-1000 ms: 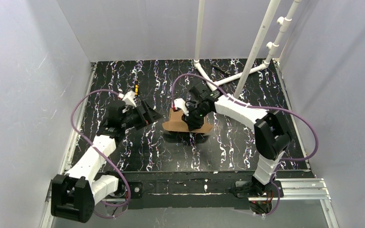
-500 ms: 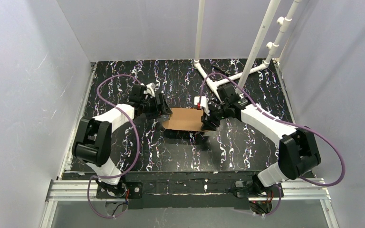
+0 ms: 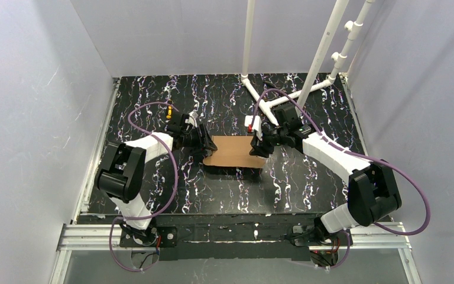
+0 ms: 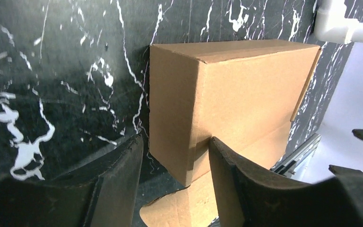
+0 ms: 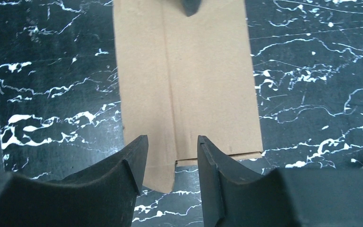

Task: Fold the paper box

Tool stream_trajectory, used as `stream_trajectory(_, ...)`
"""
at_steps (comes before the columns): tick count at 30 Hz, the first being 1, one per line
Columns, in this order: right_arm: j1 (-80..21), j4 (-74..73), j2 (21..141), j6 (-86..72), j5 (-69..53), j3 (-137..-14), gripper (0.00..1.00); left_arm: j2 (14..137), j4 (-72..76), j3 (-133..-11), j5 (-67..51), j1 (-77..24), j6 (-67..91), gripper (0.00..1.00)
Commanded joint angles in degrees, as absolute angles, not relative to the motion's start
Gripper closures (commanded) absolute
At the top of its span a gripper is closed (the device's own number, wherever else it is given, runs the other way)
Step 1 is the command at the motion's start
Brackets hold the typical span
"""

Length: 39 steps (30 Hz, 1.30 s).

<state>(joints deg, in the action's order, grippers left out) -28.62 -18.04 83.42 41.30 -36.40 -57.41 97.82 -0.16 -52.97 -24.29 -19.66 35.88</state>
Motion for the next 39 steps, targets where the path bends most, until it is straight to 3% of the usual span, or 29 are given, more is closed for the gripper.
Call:
stream_trajectory(1,-27.9,-8.9,83.2,31.6,-35.5,-55.5,0.47,95.3,-2.2,-46.4,-18.7,-20.3,42.7,0.5)
stream_trajectory(8,-27.8,-3.7,85.1,21.3,-35.3,-54.5,0.44,86.1,1.1,-36.9,-12.7,-20.3,53.7,0.57)
stream_trajectory(13,-27.8,5.7,85.6,9.6,-36.3,-51.1,0.36,78.1,-0.9,-32.5,-8.9,-20.3,61.3,0.59)
stream_trajectory(19,-28.0,12.7,88.5,-7.2,-21.5,-50.1,0.3,74.7,-1.5,-31.4,-8.8,-20.3,63.9,0.61)
stream_trajectory(24,-29.3,14.3,92.9,-11.7,-19.5,-50.9,0.31,74.0,-1.4,-31.6,-9.9,-20.4,62.8,0.61)
stream_trajectory(28,-29.9,14.3,95.6,-14.4,-19.8,-51.6,0.35,73.8,-0.6,-31.2,-11.1,-20.3,61.9,0.61)
stream_trajectory(39,-29.9,16.3,96.9,-18.8,-20.4,-49.6,0.58,72.7,3.7,-29.9,-15.6,-20.1,60.0,0.56)
